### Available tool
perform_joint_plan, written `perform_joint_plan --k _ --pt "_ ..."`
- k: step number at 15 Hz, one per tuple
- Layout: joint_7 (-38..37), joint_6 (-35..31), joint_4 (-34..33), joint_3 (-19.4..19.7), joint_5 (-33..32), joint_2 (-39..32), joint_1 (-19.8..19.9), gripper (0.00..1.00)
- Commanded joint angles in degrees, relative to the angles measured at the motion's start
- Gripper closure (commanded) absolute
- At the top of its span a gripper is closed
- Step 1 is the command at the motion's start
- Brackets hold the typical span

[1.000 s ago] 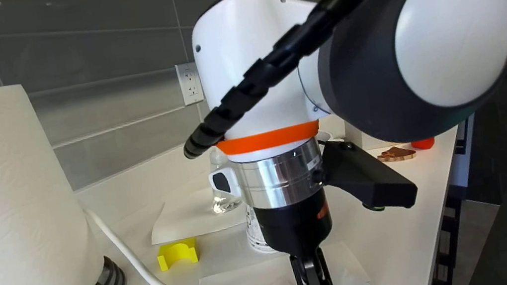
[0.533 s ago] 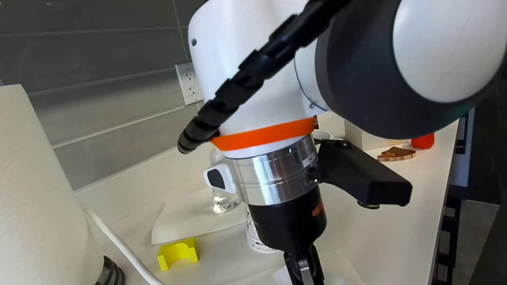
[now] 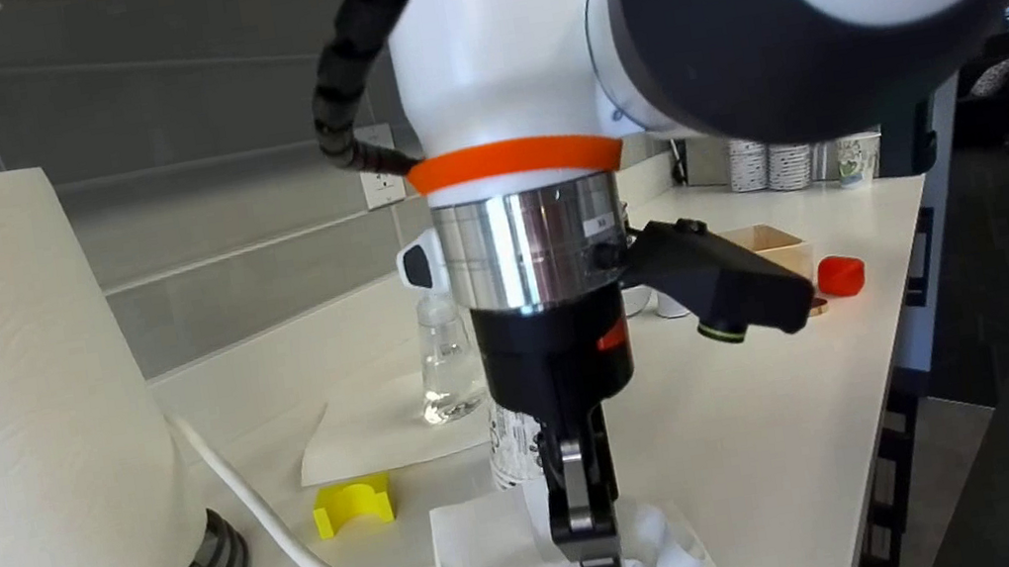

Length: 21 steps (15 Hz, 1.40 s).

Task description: Use the paper towel to clean the surface

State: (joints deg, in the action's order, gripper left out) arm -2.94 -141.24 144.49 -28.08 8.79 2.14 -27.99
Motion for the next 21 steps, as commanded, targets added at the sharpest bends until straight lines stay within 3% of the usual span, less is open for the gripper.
perform_joint_plan --k 1,7,11,16,21 --pt "-4.82 7.35 3.63 1.61 2.29 9.82 1.09 1.00" --pt "-12.02 15.98 8.44 7.72 0.88 19.41 6.81 1.00" --pt "-17.82 17.32 8.25 10.31 -1.94 19.24 13.02 1.00" --pt "-25.10 8.94 7.34 11.33 -6.21 12.27 19.91 1.00" --pt "-28.62 -1.85 7.43 12.95 -8.86 4.55 22.74 1.00"
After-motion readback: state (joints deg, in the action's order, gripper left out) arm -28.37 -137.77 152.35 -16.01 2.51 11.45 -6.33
